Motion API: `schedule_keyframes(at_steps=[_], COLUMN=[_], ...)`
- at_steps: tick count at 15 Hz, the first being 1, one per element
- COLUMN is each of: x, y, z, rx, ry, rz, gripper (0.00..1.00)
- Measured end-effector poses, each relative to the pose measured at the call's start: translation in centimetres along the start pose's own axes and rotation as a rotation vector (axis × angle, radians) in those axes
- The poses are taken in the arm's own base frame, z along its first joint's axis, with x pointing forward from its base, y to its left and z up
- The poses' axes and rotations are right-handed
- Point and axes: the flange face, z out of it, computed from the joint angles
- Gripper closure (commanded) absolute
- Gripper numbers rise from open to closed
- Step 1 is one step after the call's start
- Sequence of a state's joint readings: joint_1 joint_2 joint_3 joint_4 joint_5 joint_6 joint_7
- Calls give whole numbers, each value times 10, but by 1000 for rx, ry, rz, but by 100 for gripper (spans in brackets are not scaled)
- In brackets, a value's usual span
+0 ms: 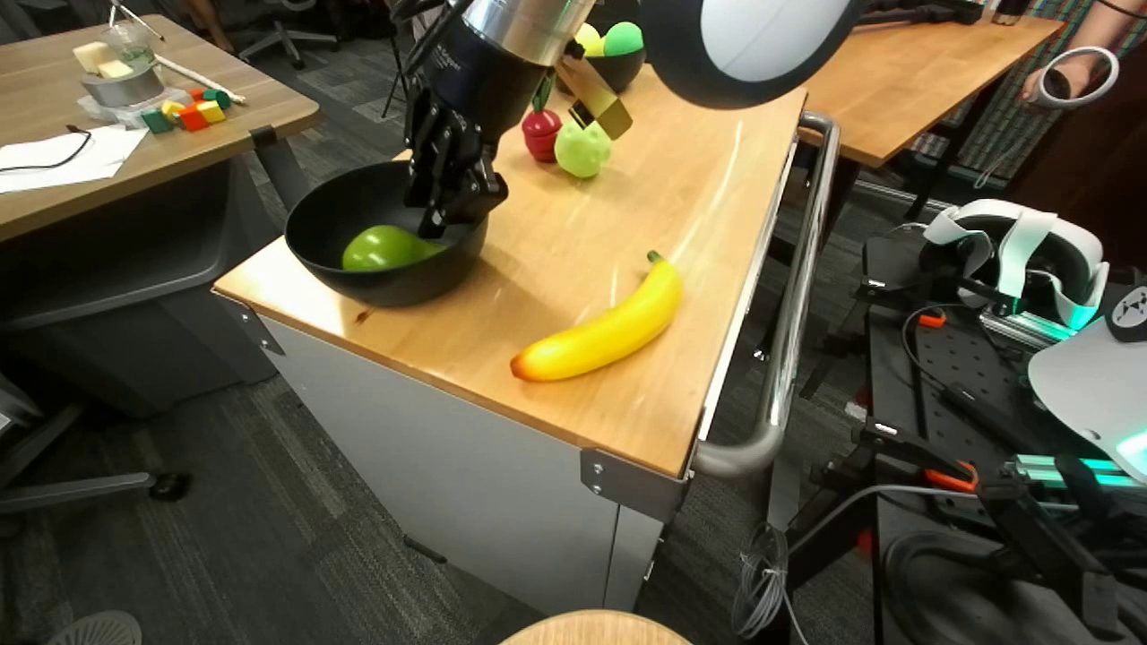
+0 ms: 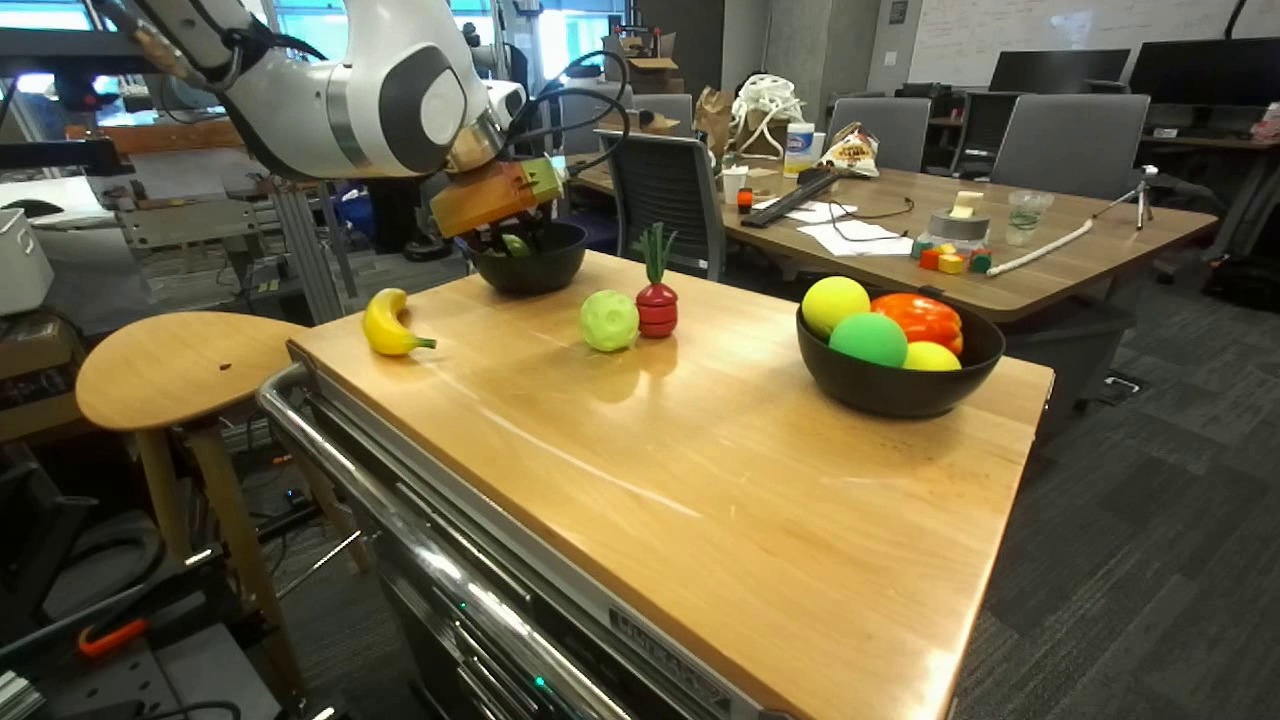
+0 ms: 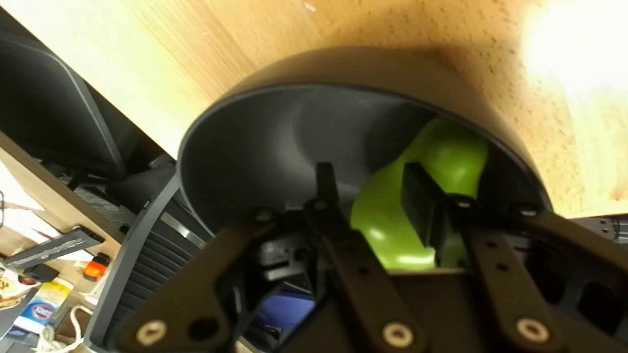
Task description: Take the fruits and vegetables out of the bowls and put them on the table
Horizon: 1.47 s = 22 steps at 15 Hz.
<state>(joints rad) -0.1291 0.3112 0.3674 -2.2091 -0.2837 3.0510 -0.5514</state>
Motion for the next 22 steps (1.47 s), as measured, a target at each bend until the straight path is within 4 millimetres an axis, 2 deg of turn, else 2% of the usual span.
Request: schedule_keyframes(at_steps=[2,4,8,10,14,17,21,22], x=[7,23,66,78,75,62,52,52], y=[2,8,25,37,51,55,53,52], z=[-5,-15,-39,-47,-40,-23,2,8], rx=[12,27,71,93,141,170,200,209], ry=[-12,-23,-33,-52,-121,-173,-205,-205], rz=[12,26,61,89,148,173,186,191], gripper=[12,0,0,0,0,0,9,7])
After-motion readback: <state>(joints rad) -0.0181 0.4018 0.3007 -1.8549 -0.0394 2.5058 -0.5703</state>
